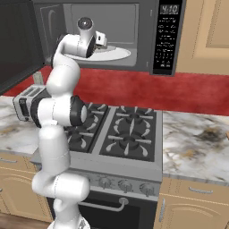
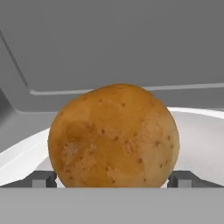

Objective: Retrieve the reheated potato from the microwave, then place the potato, cheese, and condiment on the cutting board.

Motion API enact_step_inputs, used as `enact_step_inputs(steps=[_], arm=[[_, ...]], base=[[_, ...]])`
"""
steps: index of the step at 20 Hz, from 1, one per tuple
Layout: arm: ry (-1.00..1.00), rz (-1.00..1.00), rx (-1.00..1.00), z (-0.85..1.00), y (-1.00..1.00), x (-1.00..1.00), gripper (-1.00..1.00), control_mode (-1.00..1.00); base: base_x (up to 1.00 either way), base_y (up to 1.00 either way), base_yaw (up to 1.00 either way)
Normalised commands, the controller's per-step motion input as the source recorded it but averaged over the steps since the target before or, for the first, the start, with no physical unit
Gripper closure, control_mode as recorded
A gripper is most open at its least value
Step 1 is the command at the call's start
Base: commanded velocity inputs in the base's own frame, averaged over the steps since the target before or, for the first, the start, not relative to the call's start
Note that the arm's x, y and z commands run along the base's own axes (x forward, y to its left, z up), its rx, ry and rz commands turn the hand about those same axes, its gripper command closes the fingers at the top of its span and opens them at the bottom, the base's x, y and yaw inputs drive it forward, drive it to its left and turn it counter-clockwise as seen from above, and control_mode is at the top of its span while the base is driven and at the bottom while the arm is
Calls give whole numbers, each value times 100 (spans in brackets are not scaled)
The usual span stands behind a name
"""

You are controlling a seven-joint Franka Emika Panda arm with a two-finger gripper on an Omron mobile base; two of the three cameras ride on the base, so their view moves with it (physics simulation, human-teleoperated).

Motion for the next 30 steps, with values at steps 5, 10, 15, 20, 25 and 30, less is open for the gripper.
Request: enact_step_inputs(steps=[5,10,15,20,25,30], arm=[[0,0,0,0,1,42,-100,-100],[0,0,0,0,8,26,100,-100],[0,0,0,0,5,-3,100,-100],[-9,0,0,9,0,-79,100,-100],[-12,0,0,0,-2,-100,100,-100],[-16,0,0,-23,0,-100,100,-100]], base=[[0,0,0],[0,0,0],[0,0,0],[0,0,0],[0,0,0],[0,0,0]])
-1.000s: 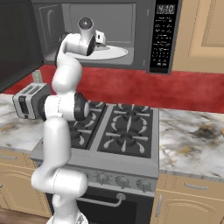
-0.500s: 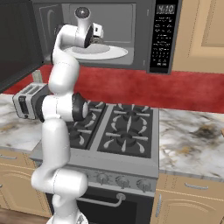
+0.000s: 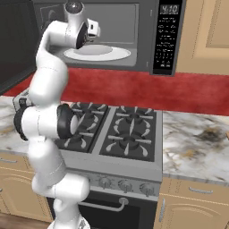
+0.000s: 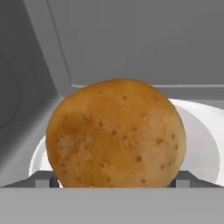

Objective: Retrieve the reheated potato from the microwave, then place the potato, cheese, and condiment on the cutting board.

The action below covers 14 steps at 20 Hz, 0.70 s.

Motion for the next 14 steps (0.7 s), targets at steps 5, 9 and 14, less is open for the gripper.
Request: enact_step_inputs(steps=[5,9,14], arm=[[-22,0,-1,-43,0,-100,100,-100],[-25,0,0,-11,0,-100,100,-100],[-21,0,0,28,-9,-100,100,-100]], base=[[0,0,0],[0,0,0],[0,0,0]])
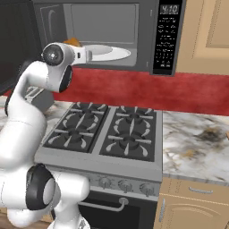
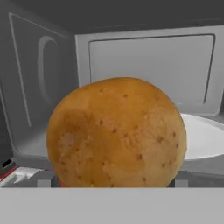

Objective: Retrieve the reheated potato from the microwave, then place the potato, cheese, and condiment on the cutting board.

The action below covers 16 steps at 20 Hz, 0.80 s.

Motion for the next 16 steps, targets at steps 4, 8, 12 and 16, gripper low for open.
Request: enact_step_inputs(steps=[4,8,12,16], arm=[[-11,0,0,63,-20,-99,100,-100],[-3,-2,0,44,-21,-92,100,-100],[1,-1,0,15,-31,-86,100,-100],[20,-3,0,0,-31,-80,100,-100]], base=[[0,0,0],[0,0,0],[0,0,0],[0,0,0]])
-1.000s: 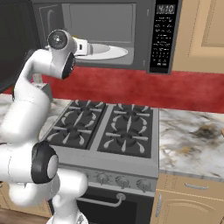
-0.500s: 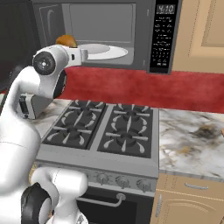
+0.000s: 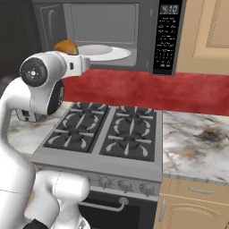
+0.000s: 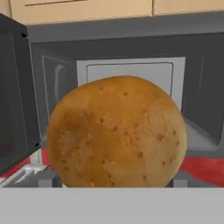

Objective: Retrieve the reheated potato from the microwave, then place the potato, cheese, and condiment on the cutting board.

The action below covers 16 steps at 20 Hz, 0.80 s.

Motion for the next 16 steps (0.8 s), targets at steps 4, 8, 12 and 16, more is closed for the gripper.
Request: enact_step_inputs(steps=[4,8,12,16], arm=[[21,-1,0,0,-29,-86,100,-100],[7,0,0,0,-20,-84,100,-100],[-1,0,0,-5,-3,-91,100,-100],[-4,0,0,-8,-2,-91,100,-100]], base=[[0,0,0],[0,0,0],[0,0,0],[0,0,0]])
